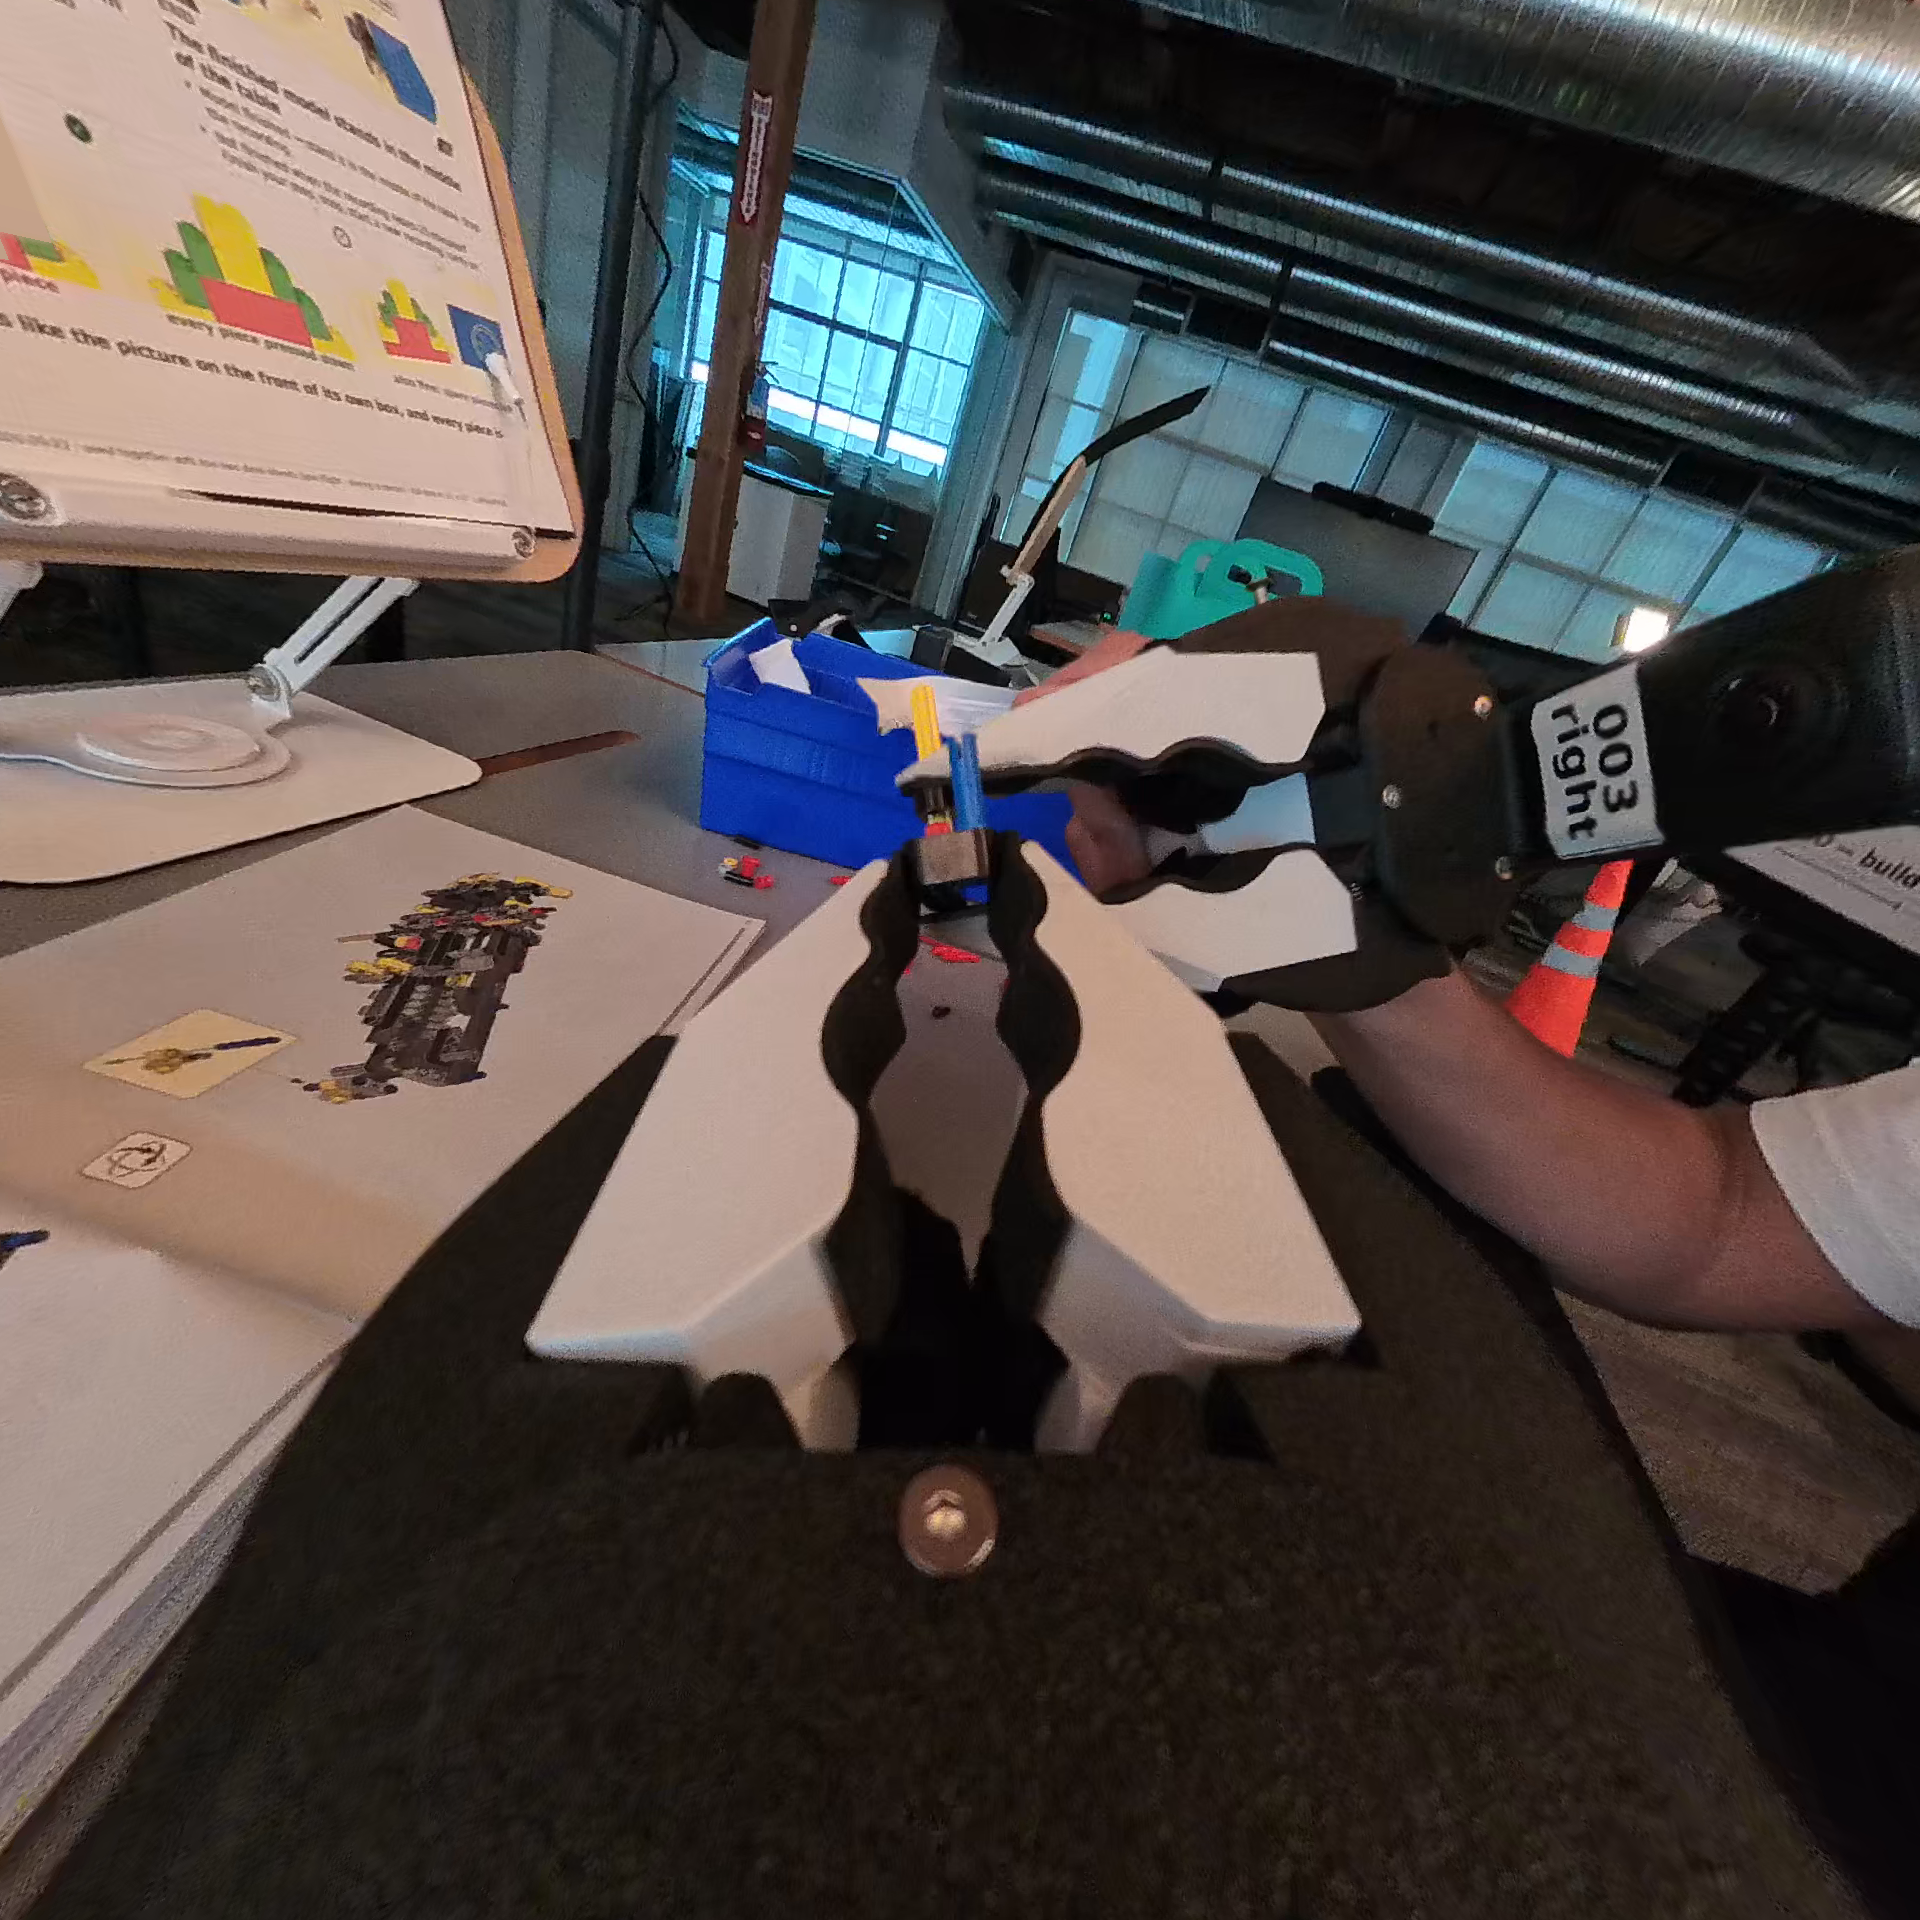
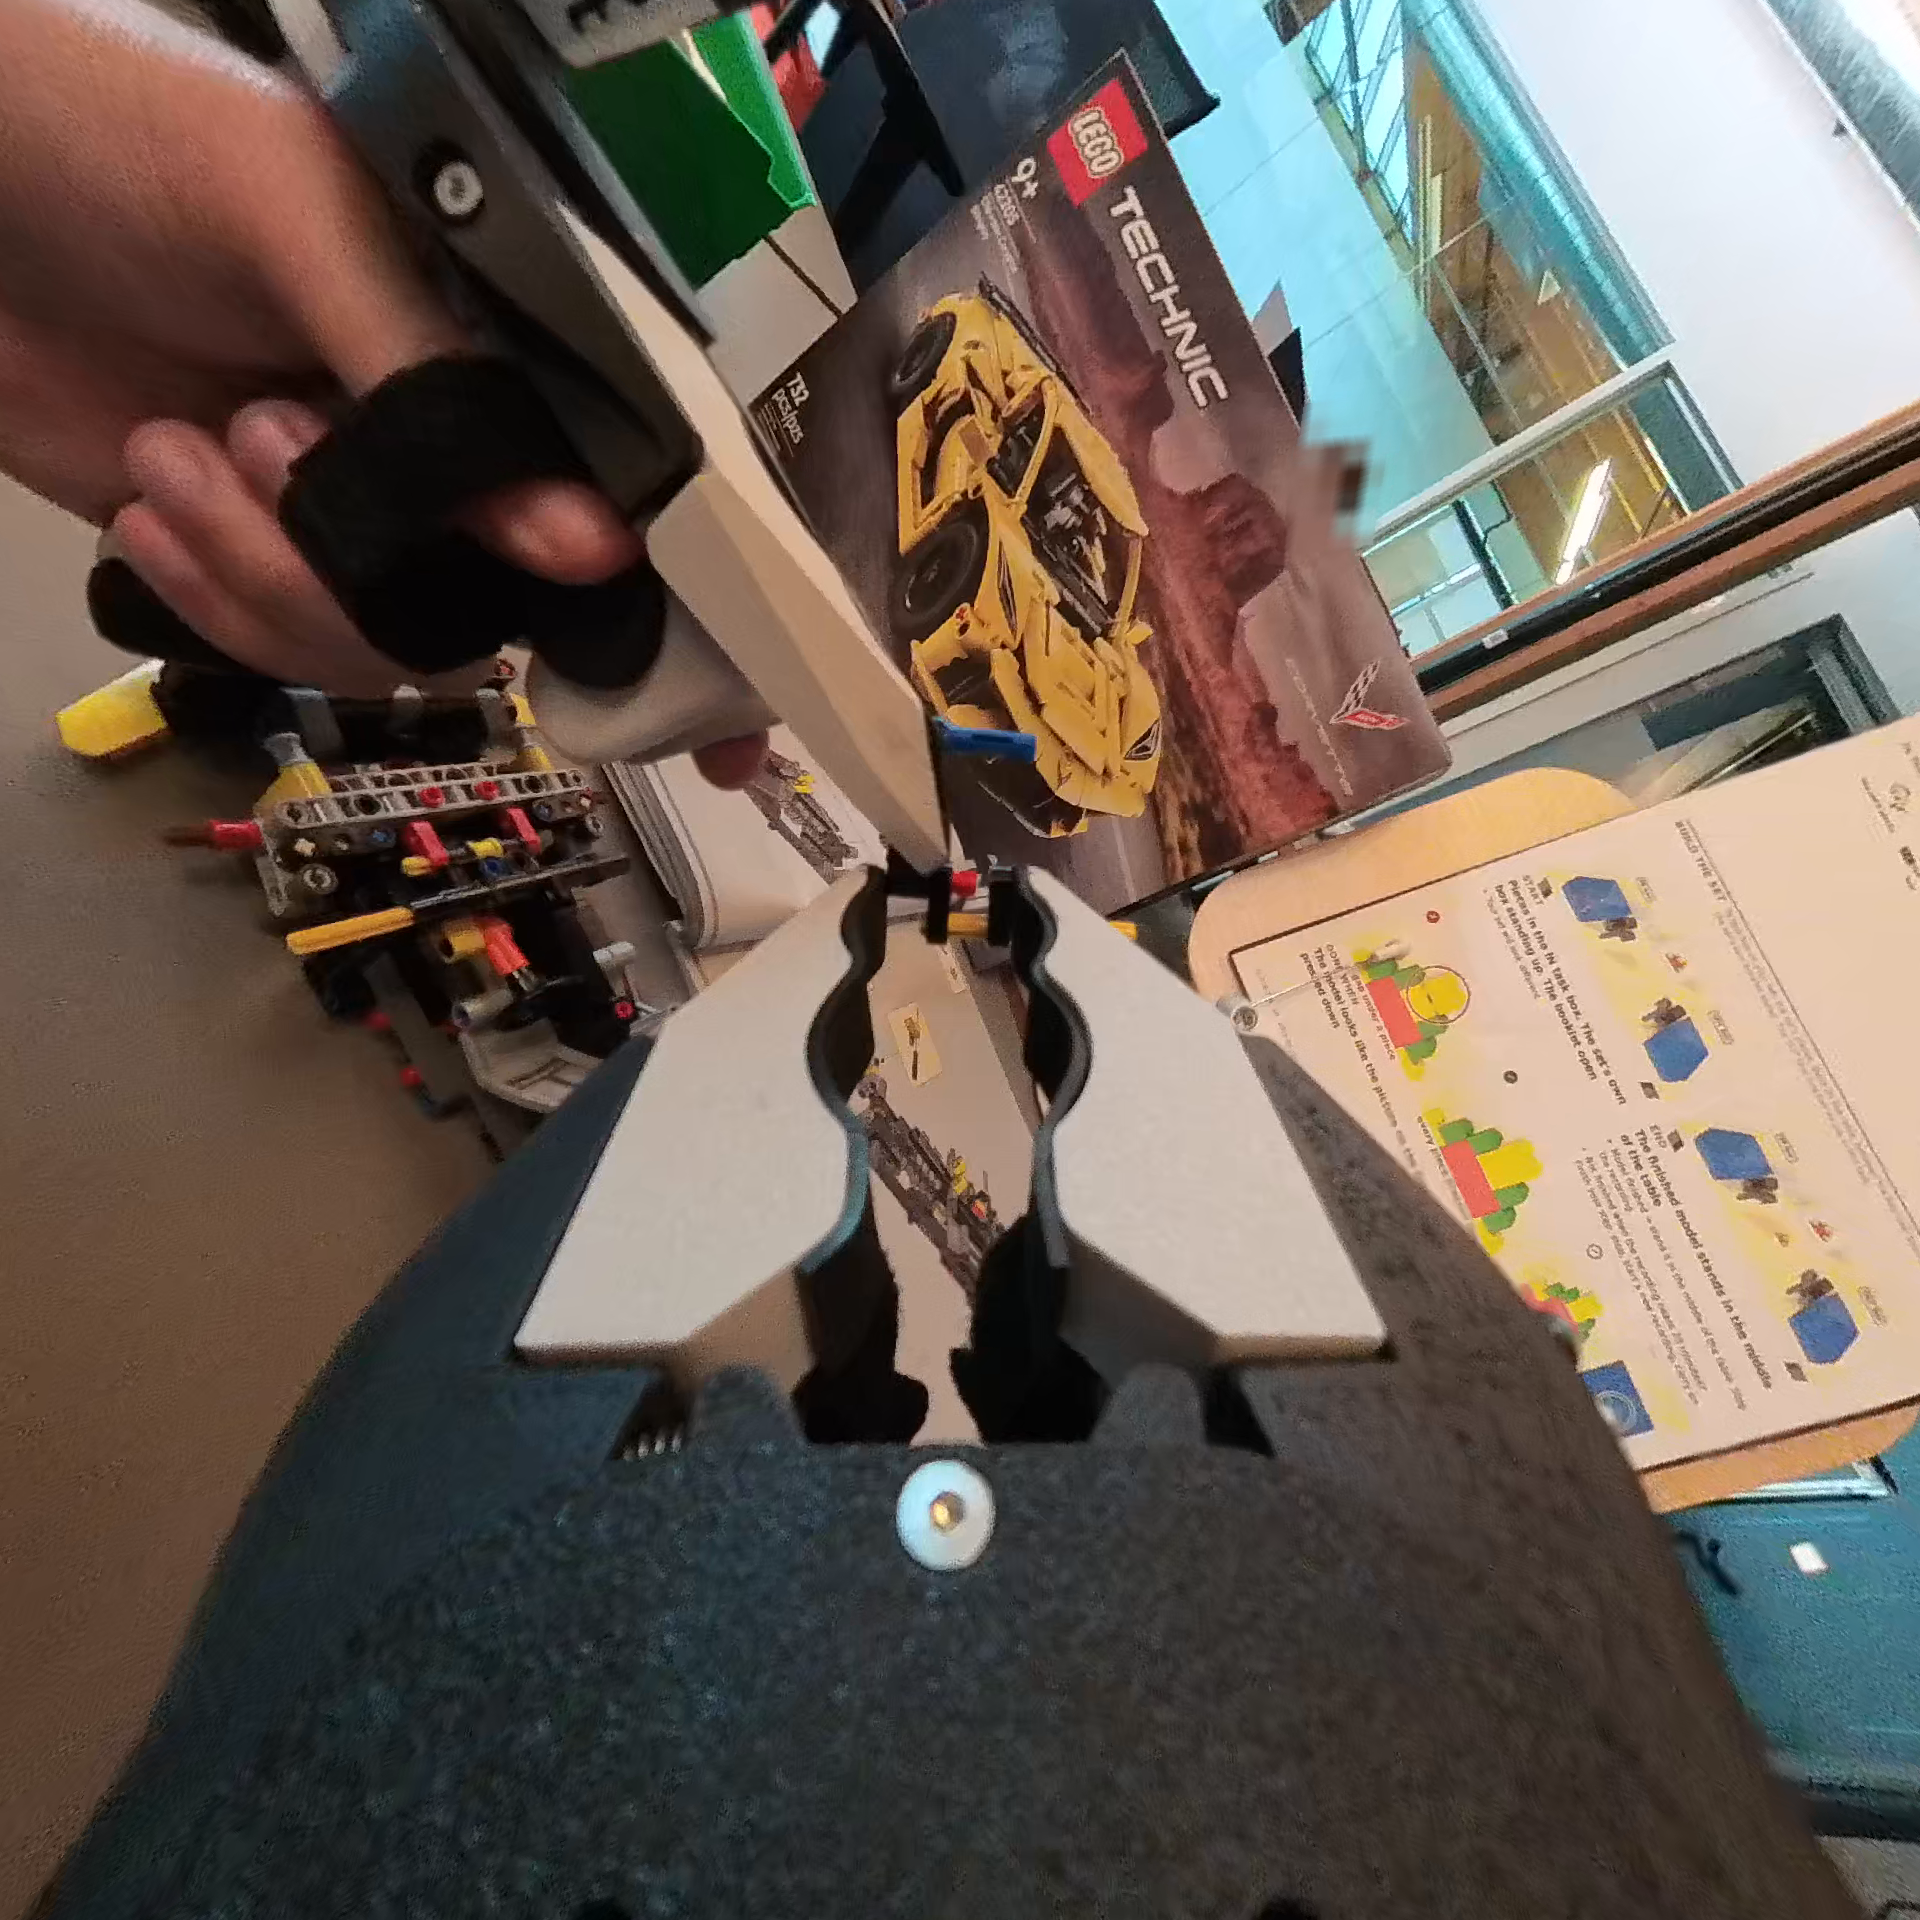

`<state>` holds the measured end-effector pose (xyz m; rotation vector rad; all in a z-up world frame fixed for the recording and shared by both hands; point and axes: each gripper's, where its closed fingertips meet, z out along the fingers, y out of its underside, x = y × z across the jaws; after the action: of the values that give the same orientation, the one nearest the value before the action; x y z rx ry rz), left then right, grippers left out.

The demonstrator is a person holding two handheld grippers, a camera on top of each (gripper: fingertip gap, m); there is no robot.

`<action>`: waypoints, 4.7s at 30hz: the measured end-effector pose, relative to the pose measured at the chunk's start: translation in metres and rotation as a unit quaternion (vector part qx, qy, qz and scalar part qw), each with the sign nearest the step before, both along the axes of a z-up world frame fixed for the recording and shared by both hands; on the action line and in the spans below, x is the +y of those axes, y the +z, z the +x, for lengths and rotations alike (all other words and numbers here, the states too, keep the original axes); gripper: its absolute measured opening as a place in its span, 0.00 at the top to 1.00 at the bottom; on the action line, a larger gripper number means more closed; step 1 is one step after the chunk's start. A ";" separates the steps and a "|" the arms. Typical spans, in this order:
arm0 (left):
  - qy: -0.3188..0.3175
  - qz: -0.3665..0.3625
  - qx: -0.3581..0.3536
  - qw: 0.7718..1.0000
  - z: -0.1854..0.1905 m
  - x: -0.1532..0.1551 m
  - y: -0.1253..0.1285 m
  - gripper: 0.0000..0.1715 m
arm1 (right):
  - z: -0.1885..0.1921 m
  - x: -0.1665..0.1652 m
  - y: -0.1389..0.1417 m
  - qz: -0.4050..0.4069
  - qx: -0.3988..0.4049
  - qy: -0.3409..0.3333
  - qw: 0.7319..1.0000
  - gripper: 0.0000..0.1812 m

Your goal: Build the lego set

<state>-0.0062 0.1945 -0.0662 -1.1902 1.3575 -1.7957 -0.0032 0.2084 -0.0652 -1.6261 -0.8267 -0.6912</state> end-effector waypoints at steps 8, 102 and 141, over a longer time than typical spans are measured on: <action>-0.006 -0.032 -0.011 0.999 -0.001 0.001 0.004 0.94 | 0.000 0.003 0.003 -0.018 0.025 -0.020 0.999 0.88; 0.366 0.767 -0.258 0.460 -0.014 -0.010 0.026 0.94 | -0.011 -0.012 0.036 -0.087 0.615 0.243 0.745 0.98; 0.095 0.192 0.010 0.977 0.011 0.016 -0.024 0.84 | -0.001 -0.002 0.020 0.079 0.179 0.108 0.975 0.98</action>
<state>0.0050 0.2107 -0.0899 -1.0856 1.4659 -1.3186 -0.0038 0.2061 -0.0453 -1.4339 -0.6540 -0.2884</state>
